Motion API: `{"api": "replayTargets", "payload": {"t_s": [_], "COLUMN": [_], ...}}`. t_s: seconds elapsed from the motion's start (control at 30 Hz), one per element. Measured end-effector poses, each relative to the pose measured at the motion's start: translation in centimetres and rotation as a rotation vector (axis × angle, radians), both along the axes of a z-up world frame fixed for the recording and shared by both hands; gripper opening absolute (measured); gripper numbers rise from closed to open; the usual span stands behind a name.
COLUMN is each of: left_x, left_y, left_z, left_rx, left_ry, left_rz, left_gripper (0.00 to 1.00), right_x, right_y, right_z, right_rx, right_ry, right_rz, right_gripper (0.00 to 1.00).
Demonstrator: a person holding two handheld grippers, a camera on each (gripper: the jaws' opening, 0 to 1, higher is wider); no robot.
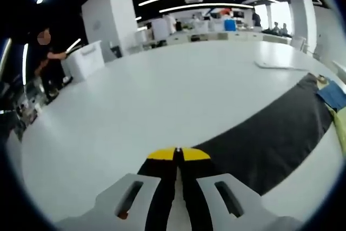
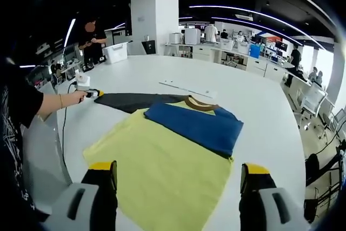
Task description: Fold the garment on the visible template until the final outline fits inside the template.
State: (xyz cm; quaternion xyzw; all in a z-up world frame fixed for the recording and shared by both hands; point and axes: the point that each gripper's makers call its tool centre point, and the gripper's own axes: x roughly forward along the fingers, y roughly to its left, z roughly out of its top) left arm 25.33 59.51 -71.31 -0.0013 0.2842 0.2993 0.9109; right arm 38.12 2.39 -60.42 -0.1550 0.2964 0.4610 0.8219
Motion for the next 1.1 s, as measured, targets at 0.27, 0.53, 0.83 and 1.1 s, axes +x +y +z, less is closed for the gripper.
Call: {"api": "replayTargets", "payload": {"t_s": [0.27, 0.53, 0.83, 1.1], "left_x": [-0.9, -1.5, -2.1, -2.7], "left_y": [0.4, -0.7, -3.2, -5.1], "left_z": [0.5, 2.4, 3.3, 2.4], "left_rx": [-0.002, -0.002, -0.022, -0.075], "left_ry": [-0.010, -0.038, -0.065, -0.073], "left_rz": [0.040, 0.004, -0.039, -0.035], "left_gripper": [0.11, 0.20, 0.21, 0.29], "right_x": [-0.1, -0.1, -0.5, -1.1], "right_y": [-0.2, 0.0, 0.2, 0.3], "right_z": [0.3, 0.9, 1.5, 2.1], "right_rx": [0.008, 0.022, 0.043, 0.044], "right_ry": [-0.004, -0.023, -0.030, -0.042], "right_rz": [-0.010, -0.004, 0.004, 0.024], "right_gripper": [0.96, 0.96, 0.97, 0.99]}}
